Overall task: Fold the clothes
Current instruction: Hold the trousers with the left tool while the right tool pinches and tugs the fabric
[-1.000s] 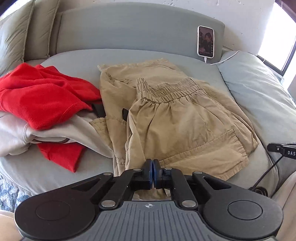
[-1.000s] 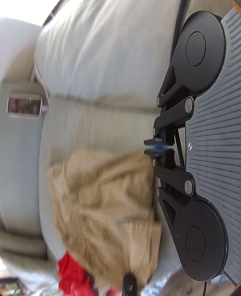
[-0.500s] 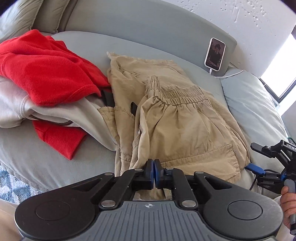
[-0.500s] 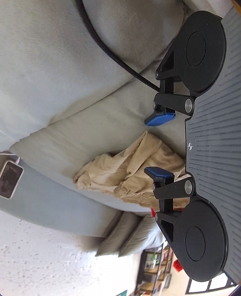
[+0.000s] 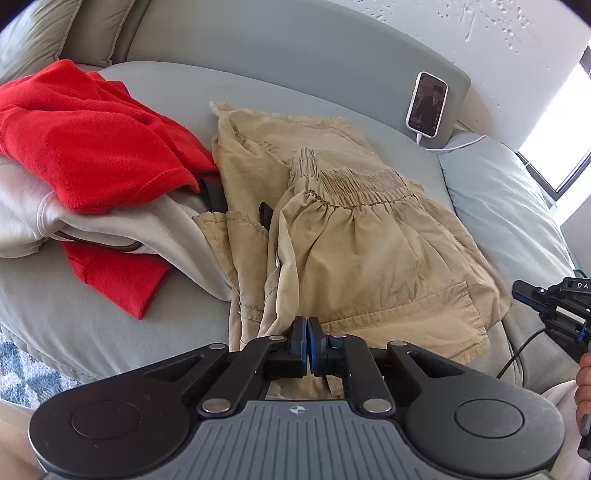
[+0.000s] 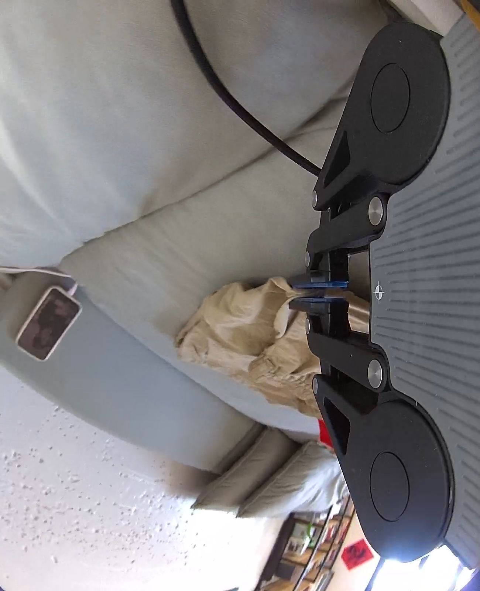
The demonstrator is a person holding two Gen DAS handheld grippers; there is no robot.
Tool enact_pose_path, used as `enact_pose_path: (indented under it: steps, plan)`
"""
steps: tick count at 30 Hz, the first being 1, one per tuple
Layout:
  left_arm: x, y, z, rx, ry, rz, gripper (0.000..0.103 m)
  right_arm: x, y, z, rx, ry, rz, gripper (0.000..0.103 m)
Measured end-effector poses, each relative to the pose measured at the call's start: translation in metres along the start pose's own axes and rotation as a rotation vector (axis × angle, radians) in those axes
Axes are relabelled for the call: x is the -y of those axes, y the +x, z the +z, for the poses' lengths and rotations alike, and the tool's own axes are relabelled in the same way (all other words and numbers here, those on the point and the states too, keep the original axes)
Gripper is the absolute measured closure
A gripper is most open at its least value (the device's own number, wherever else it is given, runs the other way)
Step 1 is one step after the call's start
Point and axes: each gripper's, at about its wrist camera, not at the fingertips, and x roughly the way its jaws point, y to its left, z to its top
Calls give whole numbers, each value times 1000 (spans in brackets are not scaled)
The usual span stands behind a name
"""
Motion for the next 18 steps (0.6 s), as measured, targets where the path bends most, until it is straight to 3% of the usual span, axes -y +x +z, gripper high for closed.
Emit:
enact_pose_path:
  steps: [2,4,6,8,10,14,18]
  plan:
    - [0,-8,0,3,-9,7,92,0,-14,11,83,-39,-103,103]
    - [-3,-30,-4,49,-48,-3,89,10,-28,22,86,-11,-90,98]
    - [-8,-52,-8,109,-92,-22,47,13,-35,27,1,-6,-50,95]
    - [-17,-62,-11,130,-152,-14,38,12,-42,23,-59,-44,-31,76]
    - [-29,-65,-15,131,-218,-33,35,9,-43,15,-86,-53,3,49]
    - [-45,-45,-20,43,-362,-110,33,11,-28,-2,-182,30,94,43]
    - [-43,-23,-23,16,-380,-142,33,14,-15,-16,-219,63,108,43]
